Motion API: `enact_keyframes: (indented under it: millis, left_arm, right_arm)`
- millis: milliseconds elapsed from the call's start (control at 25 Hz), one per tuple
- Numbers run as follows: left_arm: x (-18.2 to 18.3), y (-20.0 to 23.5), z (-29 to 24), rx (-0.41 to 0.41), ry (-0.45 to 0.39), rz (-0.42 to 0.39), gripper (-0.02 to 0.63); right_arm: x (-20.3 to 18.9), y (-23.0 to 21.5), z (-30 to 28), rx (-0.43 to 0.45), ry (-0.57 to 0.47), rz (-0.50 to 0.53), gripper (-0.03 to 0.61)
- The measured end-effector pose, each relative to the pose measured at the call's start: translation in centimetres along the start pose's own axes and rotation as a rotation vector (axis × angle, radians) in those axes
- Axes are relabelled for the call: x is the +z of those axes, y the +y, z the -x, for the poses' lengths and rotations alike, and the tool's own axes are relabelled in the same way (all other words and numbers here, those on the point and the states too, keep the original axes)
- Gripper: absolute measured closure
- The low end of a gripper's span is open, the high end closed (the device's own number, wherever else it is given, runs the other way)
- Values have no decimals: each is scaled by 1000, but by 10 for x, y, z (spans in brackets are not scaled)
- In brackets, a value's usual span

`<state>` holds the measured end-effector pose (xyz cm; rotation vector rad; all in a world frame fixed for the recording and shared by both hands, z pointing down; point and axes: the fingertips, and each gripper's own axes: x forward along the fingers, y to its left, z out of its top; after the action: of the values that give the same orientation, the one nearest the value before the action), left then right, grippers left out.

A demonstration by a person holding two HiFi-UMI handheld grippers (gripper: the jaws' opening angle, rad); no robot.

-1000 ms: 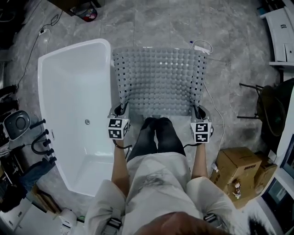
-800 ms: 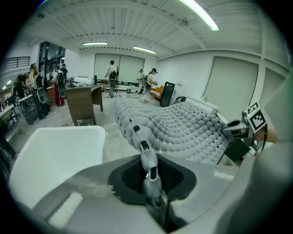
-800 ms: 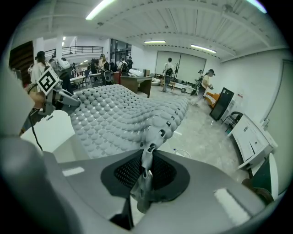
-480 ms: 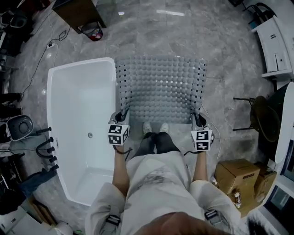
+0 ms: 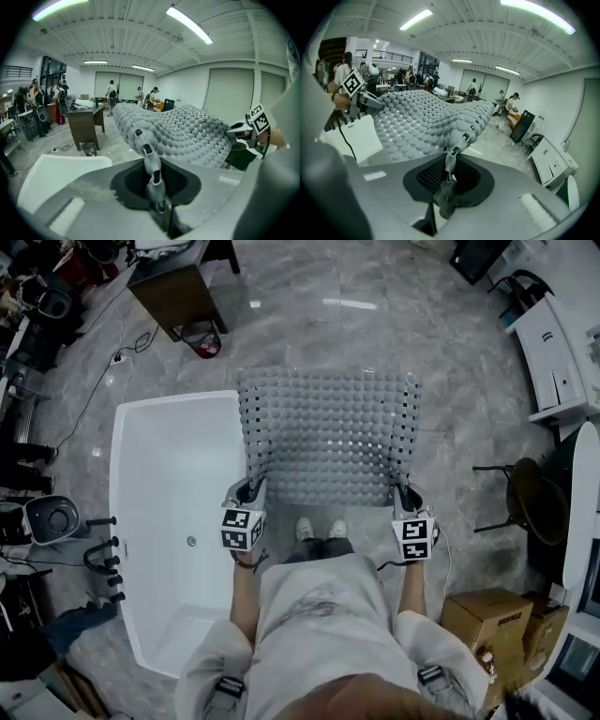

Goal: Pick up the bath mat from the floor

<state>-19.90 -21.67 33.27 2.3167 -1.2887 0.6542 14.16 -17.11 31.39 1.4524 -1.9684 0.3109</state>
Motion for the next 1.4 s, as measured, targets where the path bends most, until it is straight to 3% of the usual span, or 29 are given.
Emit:
enact_keyframes:
  millis: [680,1400]
  left_arm:
    - [68,11,27,3,-122,-63,568]
    - [65,6,38,11,-133,-54,568]
  right_arm:
    - [64,-8,29,-55,-118,26,537]
    - [65,-7,38,-58,-128,53,537]
